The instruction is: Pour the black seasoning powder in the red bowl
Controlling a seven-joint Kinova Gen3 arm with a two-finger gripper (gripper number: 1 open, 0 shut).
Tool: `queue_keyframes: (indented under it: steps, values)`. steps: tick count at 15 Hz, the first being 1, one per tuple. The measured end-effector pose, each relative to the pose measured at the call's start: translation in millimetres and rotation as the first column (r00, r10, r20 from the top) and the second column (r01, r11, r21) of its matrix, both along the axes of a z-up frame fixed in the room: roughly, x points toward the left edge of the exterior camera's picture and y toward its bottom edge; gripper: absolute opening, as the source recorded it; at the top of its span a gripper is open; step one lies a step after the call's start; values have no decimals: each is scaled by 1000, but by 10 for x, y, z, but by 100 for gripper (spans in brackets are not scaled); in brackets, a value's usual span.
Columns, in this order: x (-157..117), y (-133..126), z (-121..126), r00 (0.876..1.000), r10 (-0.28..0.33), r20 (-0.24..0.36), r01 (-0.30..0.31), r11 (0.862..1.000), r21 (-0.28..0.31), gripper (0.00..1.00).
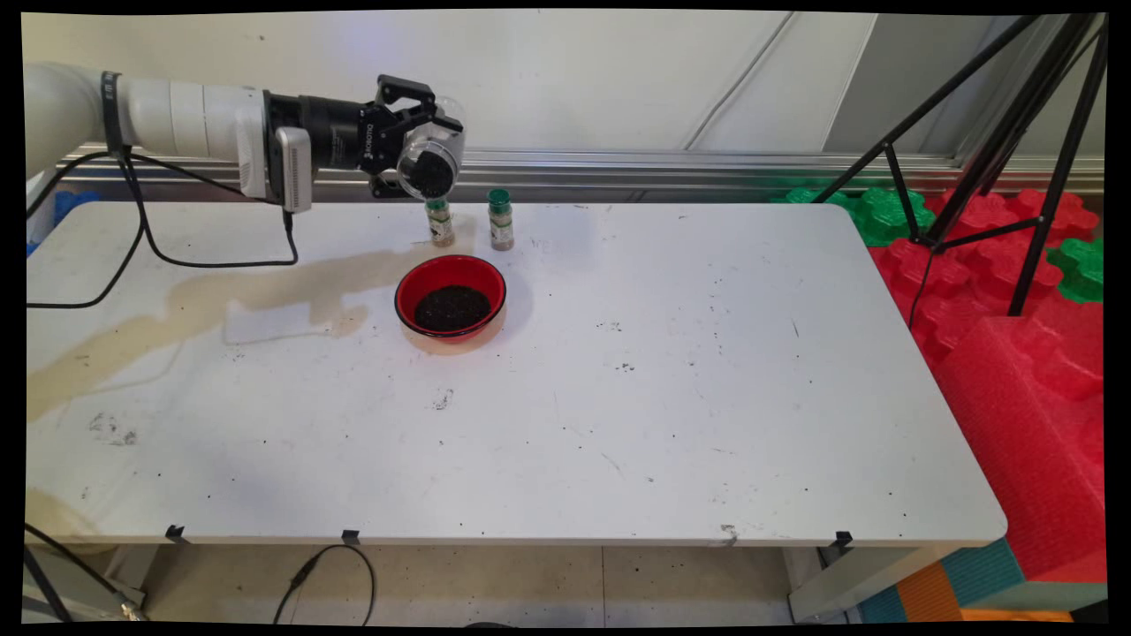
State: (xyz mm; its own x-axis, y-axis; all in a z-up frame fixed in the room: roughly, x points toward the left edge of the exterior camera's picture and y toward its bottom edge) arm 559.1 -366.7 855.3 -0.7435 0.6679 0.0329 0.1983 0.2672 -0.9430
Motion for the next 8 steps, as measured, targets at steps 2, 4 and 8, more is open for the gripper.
queue_keyframes:
  steps: [2, 4, 8]
  values:
    - [-29, 33, 69, 999, 13, -37, -11, 999, 40, 0]
    - [-63, 68, 146, 997, 27, -76, -21, 996, 82, 0]
    - [-134, 145, 283, 988, 57, -141, -33, 986, 164, 0]
